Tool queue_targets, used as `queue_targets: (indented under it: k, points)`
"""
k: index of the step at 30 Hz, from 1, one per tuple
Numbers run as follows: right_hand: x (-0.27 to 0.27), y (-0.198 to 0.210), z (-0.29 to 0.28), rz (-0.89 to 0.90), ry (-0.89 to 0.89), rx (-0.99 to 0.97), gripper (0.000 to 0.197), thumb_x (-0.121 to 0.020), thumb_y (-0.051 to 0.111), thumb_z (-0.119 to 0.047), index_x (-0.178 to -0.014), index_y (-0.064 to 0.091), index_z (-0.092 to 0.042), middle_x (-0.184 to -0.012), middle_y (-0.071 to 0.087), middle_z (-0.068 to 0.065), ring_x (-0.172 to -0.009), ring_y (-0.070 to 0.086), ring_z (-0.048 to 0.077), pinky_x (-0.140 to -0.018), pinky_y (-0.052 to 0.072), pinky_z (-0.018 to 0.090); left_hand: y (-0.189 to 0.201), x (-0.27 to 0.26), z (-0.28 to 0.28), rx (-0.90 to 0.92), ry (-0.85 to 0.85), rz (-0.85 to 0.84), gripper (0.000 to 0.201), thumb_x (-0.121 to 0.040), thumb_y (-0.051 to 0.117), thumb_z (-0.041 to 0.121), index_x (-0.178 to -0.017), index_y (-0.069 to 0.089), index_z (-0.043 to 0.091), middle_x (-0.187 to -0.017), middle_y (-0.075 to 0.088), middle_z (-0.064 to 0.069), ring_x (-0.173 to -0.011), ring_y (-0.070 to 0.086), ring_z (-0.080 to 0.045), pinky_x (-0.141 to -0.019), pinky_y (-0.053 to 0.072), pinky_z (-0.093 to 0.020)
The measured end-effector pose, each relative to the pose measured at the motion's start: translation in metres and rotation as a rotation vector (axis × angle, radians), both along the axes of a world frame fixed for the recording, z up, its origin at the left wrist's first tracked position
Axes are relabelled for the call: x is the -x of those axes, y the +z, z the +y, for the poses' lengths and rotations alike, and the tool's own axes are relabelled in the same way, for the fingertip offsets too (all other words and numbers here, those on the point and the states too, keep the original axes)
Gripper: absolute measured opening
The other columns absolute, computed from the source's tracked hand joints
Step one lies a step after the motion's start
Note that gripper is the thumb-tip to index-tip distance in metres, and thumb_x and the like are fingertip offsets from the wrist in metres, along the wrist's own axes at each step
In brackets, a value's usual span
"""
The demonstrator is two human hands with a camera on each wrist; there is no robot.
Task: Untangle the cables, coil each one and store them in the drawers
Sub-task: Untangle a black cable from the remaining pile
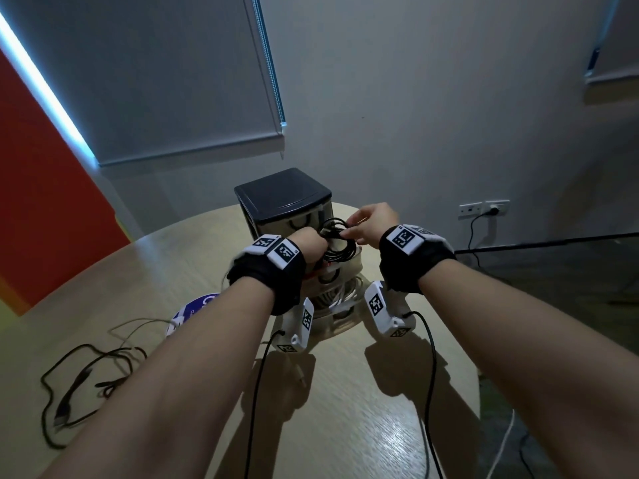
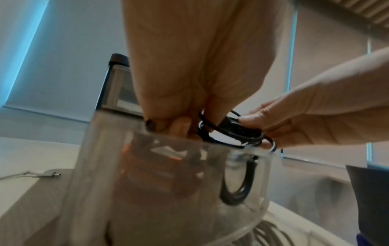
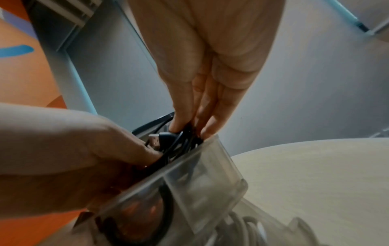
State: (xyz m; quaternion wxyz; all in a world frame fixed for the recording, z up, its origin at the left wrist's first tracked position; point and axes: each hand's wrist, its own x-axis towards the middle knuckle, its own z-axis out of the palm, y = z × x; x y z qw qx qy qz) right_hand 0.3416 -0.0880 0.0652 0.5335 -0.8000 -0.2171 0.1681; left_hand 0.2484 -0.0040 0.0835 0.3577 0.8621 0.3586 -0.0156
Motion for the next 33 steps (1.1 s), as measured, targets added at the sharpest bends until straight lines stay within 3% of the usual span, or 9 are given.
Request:
queue_targets:
  k: [2,3,7,11,13,18,25,29,33]
  points:
    - [0.000,0.000,0.001,-0.068,0.039,0.079,0.016,-0.070,0.081,-0.009,-0.080,0.069,-0.012,-0.088,0.069,0.009,-0.080,0.063,0.019,-0.083,0.055,0.034,-0.002,-0.002,-0.002,-0.119,-0.031,0.077,0.031,-0.099,0.041,0.018,-0.116,0.058,-0.001,-0.115,0.061,-0.018,-0.106,0.059,-0.031,-0.087,0.047,-0.031]
    - [0.000,-0.002,0.000,-0.097,0.059,0.114,0.019,-0.071,0.081,-0.010,-0.087,0.071,-0.011,-0.091,0.070,0.008,-0.080,0.061,0.017,-0.081,0.054,0.032,-0.005,-0.002,-0.002,-0.147,-0.032,0.097,0.033,-0.099,0.040,0.018,-0.121,0.055,-0.002,-0.122,0.058,-0.019,-0.114,0.055,-0.033,-0.093,0.043,-0.034]
    - [-0.002,-0.008,-0.005,-0.113,0.084,0.179,0.026,-0.069,0.082,-0.011,-0.093,0.073,-0.009,-0.085,0.066,0.004,-0.078,0.057,0.013,-0.067,0.049,0.025,-0.016,-0.011,0.000,-0.278,-0.133,0.207,0.033,-0.095,0.046,0.018,-0.120,0.057,-0.002,-0.122,0.060,-0.019,-0.113,0.057,-0.032,-0.081,0.045,-0.033]
    - [-0.002,-0.010,-0.005,-0.128,0.096,0.188,0.026,-0.067,0.083,-0.008,-0.091,0.074,-0.006,-0.070,0.064,0.004,-0.058,0.055,0.012,-0.063,0.051,0.025,-0.020,-0.015,0.001,-0.364,-0.192,0.301,0.040,-0.094,0.048,0.034,-0.118,0.058,0.004,-0.122,0.060,-0.014,-0.113,0.057,-0.030,-0.092,0.043,-0.033]
    - [-0.002,-0.009,-0.003,-0.201,0.117,0.221,0.026,-0.067,0.082,-0.006,-0.092,0.074,-0.006,-0.078,0.068,0.008,-0.059,0.055,0.011,-0.059,0.048,0.022,-0.022,-0.016,0.002,-0.416,-0.202,0.333,0.037,-0.096,0.045,0.032,-0.119,0.057,0.005,-0.124,0.058,-0.013,-0.114,0.055,-0.029,-0.091,0.042,-0.032]
    - [0.000,-0.014,0.003,-0.351,0.121,0.310,0.024,-0.076,0.075,-0.006,-0.099,0.074,-0.010,-0.100,0.071,0.011,-0.093,0.065,0.021,-0.076,0.049,0.027,-0.021,-0.012,0.004,-0.462,-0.243,0.301,0.038,-0.097,0.043,0.025,-0.130,0.046,0.005,-0.130,0.053,-0.012,-0.118,0.051,-0.030,-0.094,0.039,-0.033]
    - [0.007,-0.013,0.008,-0.507,0.207,0.448,0.026,-0.085,0.057,-0.006,-0.105,0.072,-0.015,-0.108,0.065,0.012,-0.086,0.059,0.030,-0.068,0.041,0.030,-0.023,-0.009,0.003,-0.497,-0.241,0.278,0.033,-0.098,0.039,0.018,-0.123,0.053,0.002,-0.126,0.056,-0.016,-0.115,0.053,-0.030,-0.090,0.041,-0.033]
    - [0.010,-0.020,0.015,-0.568,0.220,0.501,0.026,-0.091,0.053,-0.010,-0.114,0.065,-0.006,-0.119,0.051,0.015,-0.107,0.054,0.036,-0.081,0.043,0.036,-0.027,-0.008,0.006,-0.485,-0.229,0.294,0.033,-0.098,0.041,0.020,-0.123,0.051,0.001,-0.127,0.055,-0.016,-0.116,0.052,-0.029,-0.088,0.041,-0.031]
    - [0.011,-0.029,0.017,-0.562,0.236,0.527,0.028,-0.091,0.051,-0.006,-0.116,0.063,-0.004,-0.119,0.044,0.017,-0.110,0.051,0.037,-0.088,0.043,0.039,-0.028,-0.004,0.017,-0.297,-0.230,0.154,0.033,-0.099,0.042,0.025,-0.120,0.055,0.003,-0.114,0.059,-0.015,-0.105,0.057,-0.028,-0.081,0.043,-0.028]
